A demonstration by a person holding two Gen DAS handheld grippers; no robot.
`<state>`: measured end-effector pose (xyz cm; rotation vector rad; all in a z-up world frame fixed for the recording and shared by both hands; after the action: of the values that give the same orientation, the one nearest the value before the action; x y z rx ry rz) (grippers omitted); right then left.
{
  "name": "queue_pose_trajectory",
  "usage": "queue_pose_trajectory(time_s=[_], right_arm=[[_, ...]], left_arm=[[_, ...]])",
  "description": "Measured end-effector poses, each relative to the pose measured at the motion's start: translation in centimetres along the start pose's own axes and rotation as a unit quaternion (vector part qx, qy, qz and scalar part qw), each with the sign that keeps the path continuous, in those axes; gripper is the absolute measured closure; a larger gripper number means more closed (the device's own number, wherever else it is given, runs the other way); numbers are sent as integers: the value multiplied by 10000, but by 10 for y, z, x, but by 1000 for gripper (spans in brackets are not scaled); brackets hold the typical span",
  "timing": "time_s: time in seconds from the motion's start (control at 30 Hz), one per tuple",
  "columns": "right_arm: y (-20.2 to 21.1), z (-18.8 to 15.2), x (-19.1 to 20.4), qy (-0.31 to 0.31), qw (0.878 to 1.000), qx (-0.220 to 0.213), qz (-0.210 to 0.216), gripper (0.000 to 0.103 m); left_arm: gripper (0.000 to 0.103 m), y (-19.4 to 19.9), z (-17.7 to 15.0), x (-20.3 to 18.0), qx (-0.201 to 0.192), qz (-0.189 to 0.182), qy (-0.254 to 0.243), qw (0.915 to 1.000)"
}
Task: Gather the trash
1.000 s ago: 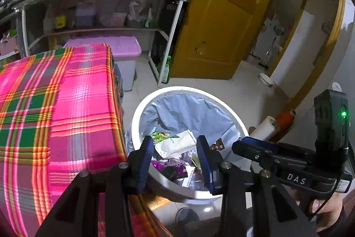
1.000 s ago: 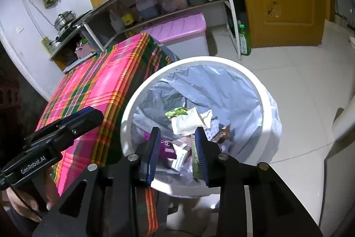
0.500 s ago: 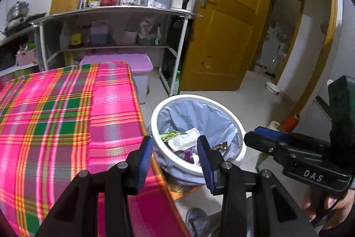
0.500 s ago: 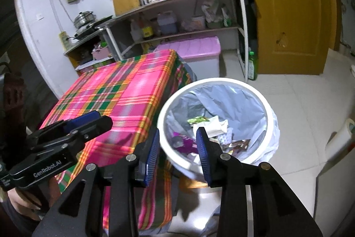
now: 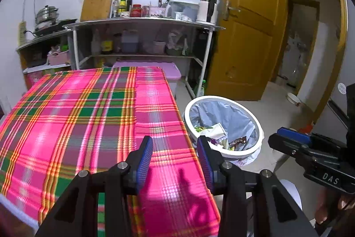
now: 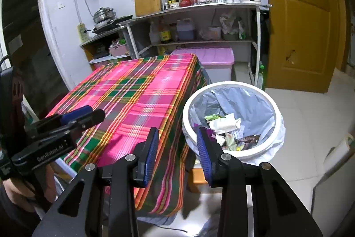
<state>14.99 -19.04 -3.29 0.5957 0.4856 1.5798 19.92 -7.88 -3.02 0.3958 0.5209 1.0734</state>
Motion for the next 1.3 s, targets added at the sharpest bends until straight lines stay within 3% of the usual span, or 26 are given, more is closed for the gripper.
queue_pose_trajectory(time_s=[0.37, 0.43, 0.5, 0.6, 1.3], right_arm=[[28, -28, 19, 237, 9996, -179, 25, 66], [32, -33, 23, 305, 9993, -192, 21, 63], [35, -36, 24, 352, 9991, -214, 16, 55], [40, -39, 26, 353, 9991, -252, 1, 53], [45, -44, 34, 487, 9985, -265, 34, 53]], left_arm=[[62, 45, -31, 1, -122, 271, -28, 9996], [62, 53, -37, 3, -143, 316, 10, 9994], [62, 59, -41, 6, -163, 356, 67, 9992], [62, 67, -49, 10, -152, 404, 161, 9989], [62, 75, -66, 10, -100, 577, 220, 9980]])
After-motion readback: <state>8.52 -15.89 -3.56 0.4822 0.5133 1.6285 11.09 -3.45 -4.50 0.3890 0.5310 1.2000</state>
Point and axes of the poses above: each gripper's, at about its wrist camera, not at the fingertips, and y roughly against the way its jaws point, x to its left, z to its top, the point moved 9 cm from there along -y, roughly the way its jaws point, and after that the axes turned 8 degrees about -z, right-handed, at the moved point
